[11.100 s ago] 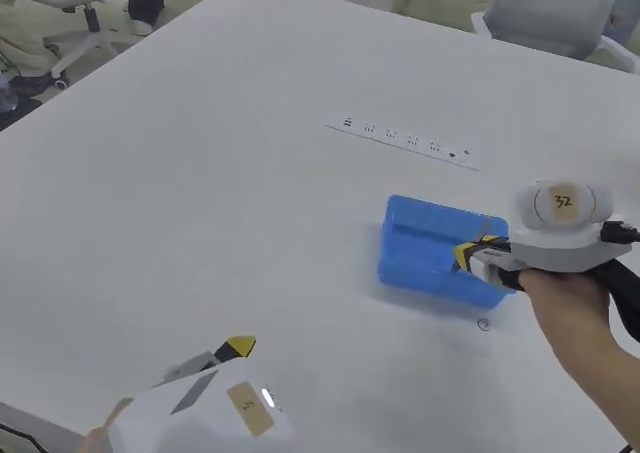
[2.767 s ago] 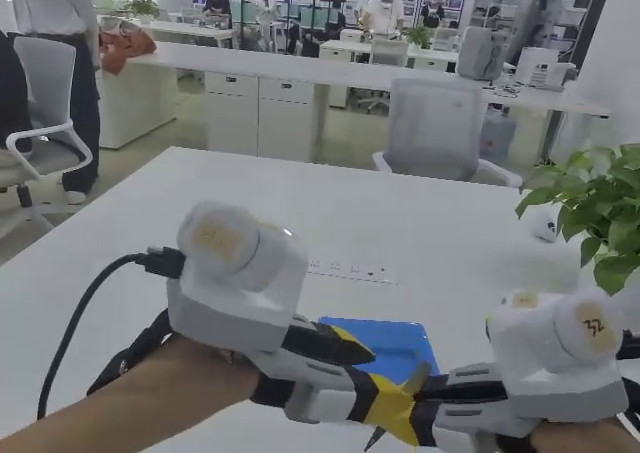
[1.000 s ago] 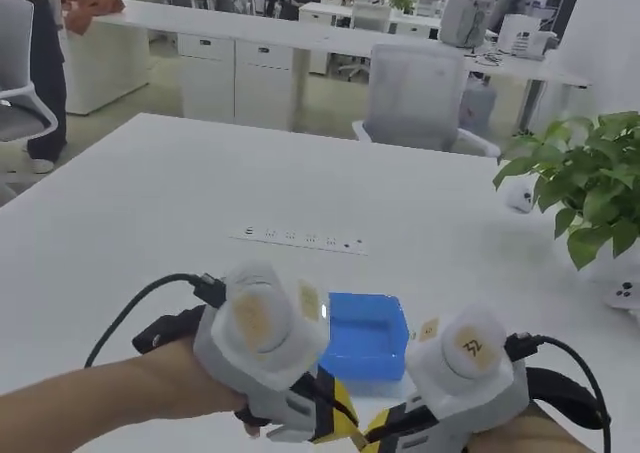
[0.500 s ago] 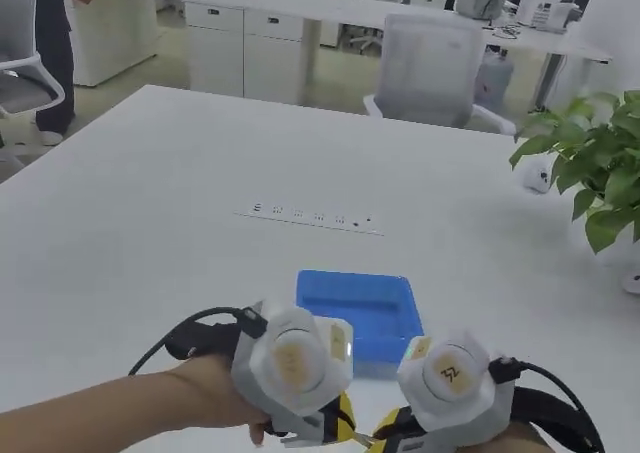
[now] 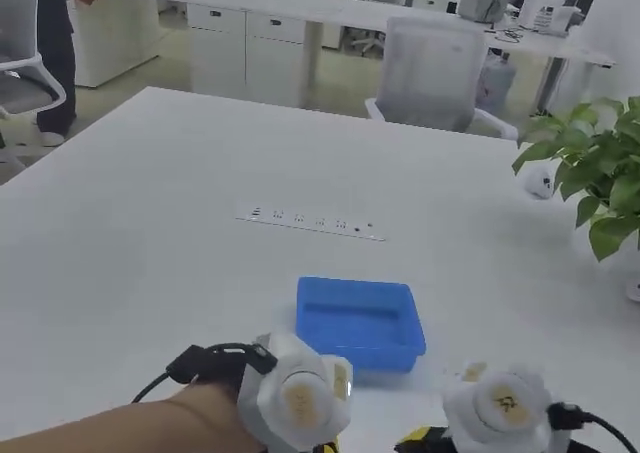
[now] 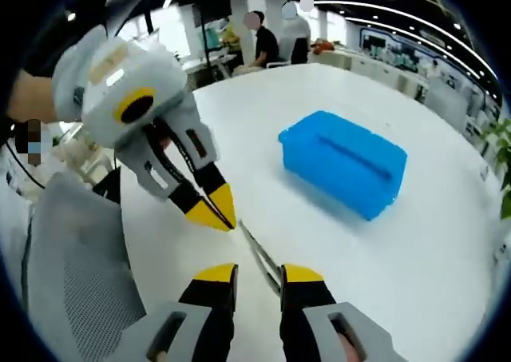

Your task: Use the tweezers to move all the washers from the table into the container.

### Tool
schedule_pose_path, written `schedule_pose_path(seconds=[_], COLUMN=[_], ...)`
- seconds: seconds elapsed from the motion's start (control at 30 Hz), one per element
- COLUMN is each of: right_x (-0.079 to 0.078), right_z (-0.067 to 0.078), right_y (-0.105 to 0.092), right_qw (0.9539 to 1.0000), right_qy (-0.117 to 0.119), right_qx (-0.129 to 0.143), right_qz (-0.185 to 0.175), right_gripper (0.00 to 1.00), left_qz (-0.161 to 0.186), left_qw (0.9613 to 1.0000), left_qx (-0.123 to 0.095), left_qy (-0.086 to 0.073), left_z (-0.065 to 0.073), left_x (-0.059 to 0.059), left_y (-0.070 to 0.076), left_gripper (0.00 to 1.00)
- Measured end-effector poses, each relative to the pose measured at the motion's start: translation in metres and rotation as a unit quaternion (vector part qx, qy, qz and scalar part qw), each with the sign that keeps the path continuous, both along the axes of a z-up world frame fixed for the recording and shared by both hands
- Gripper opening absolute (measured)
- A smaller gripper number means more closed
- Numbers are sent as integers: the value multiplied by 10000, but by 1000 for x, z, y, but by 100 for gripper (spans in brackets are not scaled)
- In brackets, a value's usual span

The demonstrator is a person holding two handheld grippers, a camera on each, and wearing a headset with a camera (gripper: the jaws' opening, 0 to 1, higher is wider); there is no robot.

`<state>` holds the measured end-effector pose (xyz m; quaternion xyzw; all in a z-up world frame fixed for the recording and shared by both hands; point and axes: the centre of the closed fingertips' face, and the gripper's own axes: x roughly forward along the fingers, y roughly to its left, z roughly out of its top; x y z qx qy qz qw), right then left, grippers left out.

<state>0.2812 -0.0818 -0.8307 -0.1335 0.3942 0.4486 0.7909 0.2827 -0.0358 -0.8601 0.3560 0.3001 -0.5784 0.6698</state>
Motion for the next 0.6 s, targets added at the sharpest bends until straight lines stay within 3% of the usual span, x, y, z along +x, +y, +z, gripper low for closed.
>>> schedule_pose_path(seconds=[0.07, 0.13, 0.23, 0.3, 0.37, 0.4, 0.47, 0.6], right_x=[-2, -5, -10, -9, -8, -9, -11, -17], right_z=[10, 20, 28, 34, 41, 41, 36, 29], right_y=[-7, -12, -20, -21, -22, -23, -23, -25], right_qw=[9994, 9979, 9974, 9958, 9930, 9925, 9925, 9927], right_qy=[-82, -116, -210, -223, -223, -181, -109, -24], right_qx=[135, 334, 274, 424, 612, 649, 627, 563], right_qz=[-304, -546, -626, -786, -989, -1021, -1044, -1062], right_gripper=[18, 18, 19, 20, 20, 20, 20, 20], left_qz=[112, 208, 323, 603, 1013, 1149, 1325, 1322], left_qw=[9997, 9996, 9993, 9979, 9934, 9918, 9898, 9891], left_qx=[86, 60, 6, -2, -36, -90, -292, -392], left_qy=[185, 193, 207, 243, 527, 560, 425, 515], left_z=[-4, -5, -4, -4, -5, -4, 0, 0], left_x=[-2, 1, 2, 5, 4, 5, 13, 13], left_y=[3, 4, 7, 11, 14, 15, 14, 12], left_gripper=[0, 0, 0, 0, 0, 0, 0, 13])
